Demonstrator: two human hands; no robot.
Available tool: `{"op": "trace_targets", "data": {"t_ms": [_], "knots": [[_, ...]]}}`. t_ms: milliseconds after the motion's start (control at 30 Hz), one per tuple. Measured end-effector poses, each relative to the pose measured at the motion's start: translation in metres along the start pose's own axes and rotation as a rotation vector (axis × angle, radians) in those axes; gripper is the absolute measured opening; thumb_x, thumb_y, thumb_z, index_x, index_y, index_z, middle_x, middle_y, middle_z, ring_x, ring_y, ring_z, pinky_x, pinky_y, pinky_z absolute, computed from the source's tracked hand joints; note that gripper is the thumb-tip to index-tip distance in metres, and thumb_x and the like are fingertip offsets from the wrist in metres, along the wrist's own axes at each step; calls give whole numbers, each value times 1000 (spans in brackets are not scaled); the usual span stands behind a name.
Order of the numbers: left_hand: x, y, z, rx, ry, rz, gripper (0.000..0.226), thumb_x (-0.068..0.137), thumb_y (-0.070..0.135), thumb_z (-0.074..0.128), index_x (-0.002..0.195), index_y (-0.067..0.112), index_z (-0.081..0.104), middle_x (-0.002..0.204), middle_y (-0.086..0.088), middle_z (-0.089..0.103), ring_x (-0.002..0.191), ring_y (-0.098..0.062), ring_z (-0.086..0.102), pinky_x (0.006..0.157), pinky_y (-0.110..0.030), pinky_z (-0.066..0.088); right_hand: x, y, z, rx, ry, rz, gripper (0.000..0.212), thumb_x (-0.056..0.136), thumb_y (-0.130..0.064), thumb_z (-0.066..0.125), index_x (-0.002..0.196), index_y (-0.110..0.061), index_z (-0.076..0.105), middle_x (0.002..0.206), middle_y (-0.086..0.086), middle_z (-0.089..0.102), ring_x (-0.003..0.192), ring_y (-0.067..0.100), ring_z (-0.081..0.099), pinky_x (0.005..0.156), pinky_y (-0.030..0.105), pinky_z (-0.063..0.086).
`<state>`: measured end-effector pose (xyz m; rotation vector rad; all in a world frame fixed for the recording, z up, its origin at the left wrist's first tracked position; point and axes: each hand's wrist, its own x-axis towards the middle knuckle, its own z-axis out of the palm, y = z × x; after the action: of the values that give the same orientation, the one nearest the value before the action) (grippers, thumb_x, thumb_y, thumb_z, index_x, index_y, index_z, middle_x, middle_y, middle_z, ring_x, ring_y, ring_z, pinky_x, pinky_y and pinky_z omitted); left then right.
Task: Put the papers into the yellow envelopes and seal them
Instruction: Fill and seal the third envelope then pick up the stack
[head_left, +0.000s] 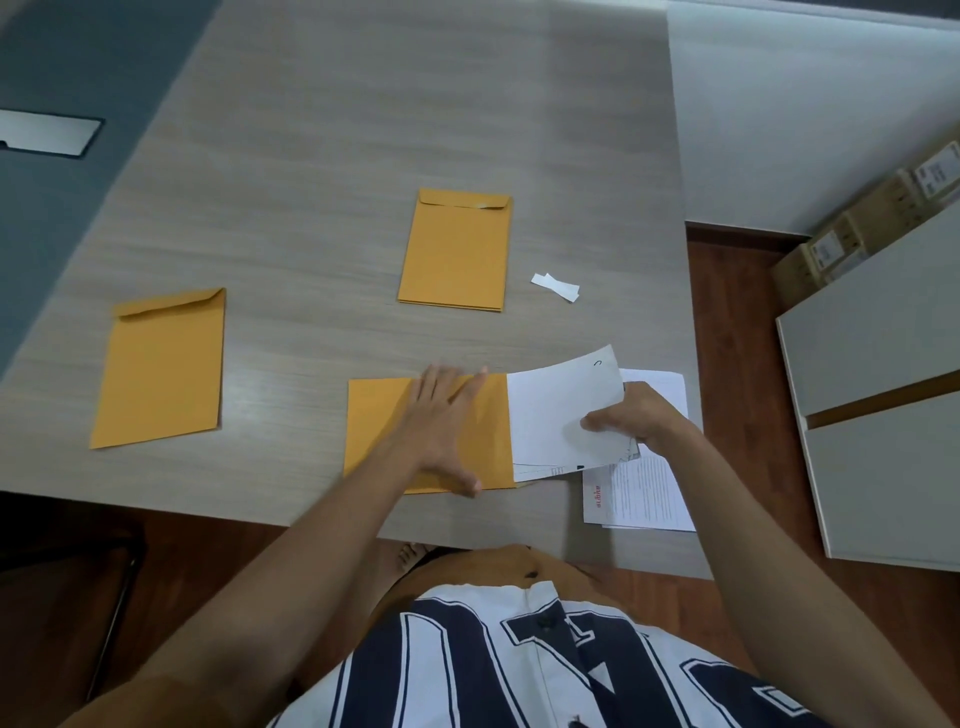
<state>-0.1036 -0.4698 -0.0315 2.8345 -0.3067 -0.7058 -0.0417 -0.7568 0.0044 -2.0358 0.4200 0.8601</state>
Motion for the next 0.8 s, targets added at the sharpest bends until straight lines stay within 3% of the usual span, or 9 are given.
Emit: {"op": "trace_targets", "data": {"t_ms": [133, 333, 467, 800], "knots": [[-9, 0, 12, 88, -2, -2, 166, 32, 78, 82, 144, 40, -35, 162, -13, -17, 147, -41, -20, 117, -63, -2, 0, 6, 5, 98, 4, -18, 19, 77, -17, 80, 93, -20, 69, 94, -2, 73, 83, 19, 69, 61, 27, 51], [-4, 9, 0, 74, 17, -38, 163, 34, 77, 81, 143, 43, -35, 160, -16, 7, 149, -41, -3, 113, -71, 4, -1, 4, 11, 120, -13, -46, 22, 87, -13, 69, 107, -20, 63, 103, 1, 68, 87, 19, 64, 64, 30, 49], [-5, 12, -3, 64, 16, -21, 158, 39, 76, 81, 146, 41, -31, 159, -18, 8, 149, -41, 0, 114, -69, 5, -2, -1, 22, 126, -60, -68, 26, 88, -13, 67, 114, -16, 64, 111, 5, 68, 96, 24, 64, 74, 34, 51], [-5, 11, -7, 168, 132, 10, 150, 38, 88, 63, 153, 30, -12, 145, -12, 30, 134, -32, 30, 110, -58, 22, -5, -25, 66, 25, -14, -127, 33, 88, -19, 66, 120, -14, 62, 116, 4, 67, 104, 26, 62, 90, 40, 52]]}}
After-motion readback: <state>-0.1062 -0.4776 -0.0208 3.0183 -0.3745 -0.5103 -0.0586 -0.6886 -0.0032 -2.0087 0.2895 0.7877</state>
